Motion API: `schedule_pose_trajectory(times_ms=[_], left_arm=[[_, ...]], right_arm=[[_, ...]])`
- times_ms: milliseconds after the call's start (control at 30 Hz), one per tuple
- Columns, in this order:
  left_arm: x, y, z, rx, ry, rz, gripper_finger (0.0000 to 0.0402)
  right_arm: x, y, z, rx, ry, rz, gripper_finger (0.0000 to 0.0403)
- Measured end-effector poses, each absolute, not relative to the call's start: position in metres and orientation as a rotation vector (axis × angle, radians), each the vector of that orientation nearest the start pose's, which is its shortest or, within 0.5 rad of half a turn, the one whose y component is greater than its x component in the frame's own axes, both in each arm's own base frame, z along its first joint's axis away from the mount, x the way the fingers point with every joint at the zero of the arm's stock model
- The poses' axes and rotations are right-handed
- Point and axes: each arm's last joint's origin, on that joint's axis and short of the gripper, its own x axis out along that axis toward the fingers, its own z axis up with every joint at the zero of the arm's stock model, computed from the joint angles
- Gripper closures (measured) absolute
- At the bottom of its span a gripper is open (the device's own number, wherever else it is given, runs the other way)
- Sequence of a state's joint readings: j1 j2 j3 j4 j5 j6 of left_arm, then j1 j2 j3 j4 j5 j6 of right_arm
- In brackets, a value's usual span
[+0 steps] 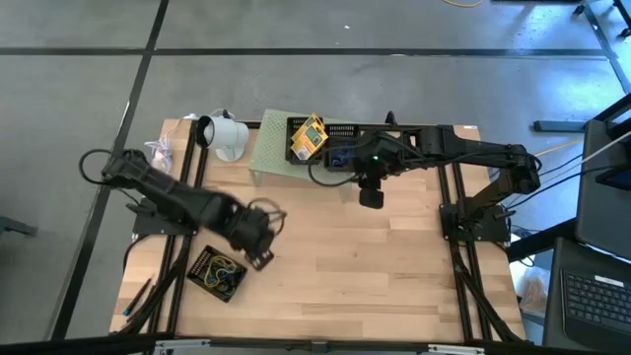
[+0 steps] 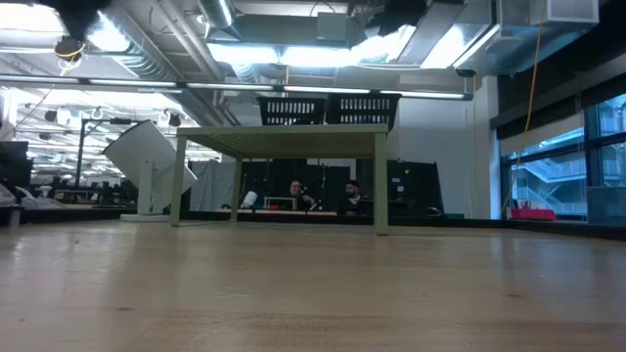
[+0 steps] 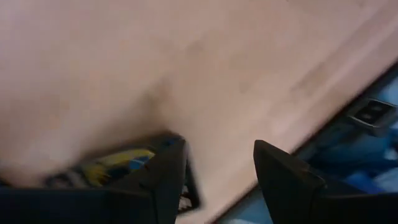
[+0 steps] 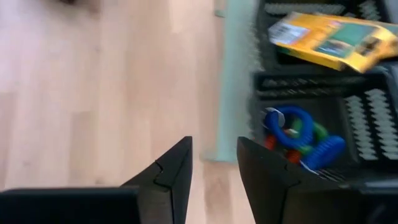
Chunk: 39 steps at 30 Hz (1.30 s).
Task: Pick & Place Office Desk Supplies
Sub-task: Put the black bin on the shelf
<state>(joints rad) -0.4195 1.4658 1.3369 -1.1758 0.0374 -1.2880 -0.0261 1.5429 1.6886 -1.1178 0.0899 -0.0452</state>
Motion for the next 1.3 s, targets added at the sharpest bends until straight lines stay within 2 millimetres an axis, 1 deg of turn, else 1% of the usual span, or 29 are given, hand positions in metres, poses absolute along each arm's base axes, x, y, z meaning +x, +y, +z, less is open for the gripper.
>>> schedule_pose_trajectory(times_ms=[67, 133, 200, 267, 367, 533, 633, 767, 933, 1100, 1300], left_arm=[[0.243, -0.129, 0.297, -0.889, 1.275, 0.483, 0.0218], [0.240, -0.145, 0.291, -0.911, 1.241, 0.505, 0.0218], [0.238, -0.158, 0.282, -0.933, 1.217, 0.524, 0.0219], [0.236, -0.171, 0.269, -0.947, 1.229, 0.539, 0.0219], [0.234, -0.188, 0.252, -0.951, 1.280, 0.579, 0.0219], [0.234, -0.207, 0.227, -0.905, 1.352, 0.625, 0.0219], [0.236, -0.213, 0.213, -0.869, 1.376, 0.662, 0.0219], [0.241, -0.216, 0.196, -0.829, 1.420, 0.694, 0.0219], [0.243, -0.219, 0.183, -0.794, 1.458, 0.712, 0.0219], [0.246, -0.216, 0.183, -0.809, 1.488, 0.705, 0.0220], [0.258, -0.212, 0.197, -0.798, 1.487, 0.630, 0.0220]], right_arm=[[0.302, -0.010, 0.383, -0.061, 0.957, -0.068, 0.0272], [0.303, -0.010, 0.384, -0.053, 0.939, -0.086, 0.0272], [0.303, -0.012, 0.385, -0.059, 0.936, -0.151, 0.0272], [0.303, -0.014, 0.385, -0.072, 0.932, -0.230, 0.0272], [0.303, -0.015, 0.385, -0.064, 0.928, -0.276, 0.0272], [0.303, -0.012, 0.385, 0.006, 0.925, -0.241, 0.0272], [0.303, -0.007, 0.385, 0.004, 0.925, -0.227, 0.0272], [0.303, 0.002, 0.384, -0.009, 0.928, -0.200, 0.0272], [0.302, 0.015, 0.384, -0.034, 0.934, -0.158, 0.0272], [0.302, 0.024, 0.384, -0.068, 0.934, -0.122, 0.0272], [0.301, 0.026, 0.384, -0.083, 0.935, -0.111, 0.0272]])
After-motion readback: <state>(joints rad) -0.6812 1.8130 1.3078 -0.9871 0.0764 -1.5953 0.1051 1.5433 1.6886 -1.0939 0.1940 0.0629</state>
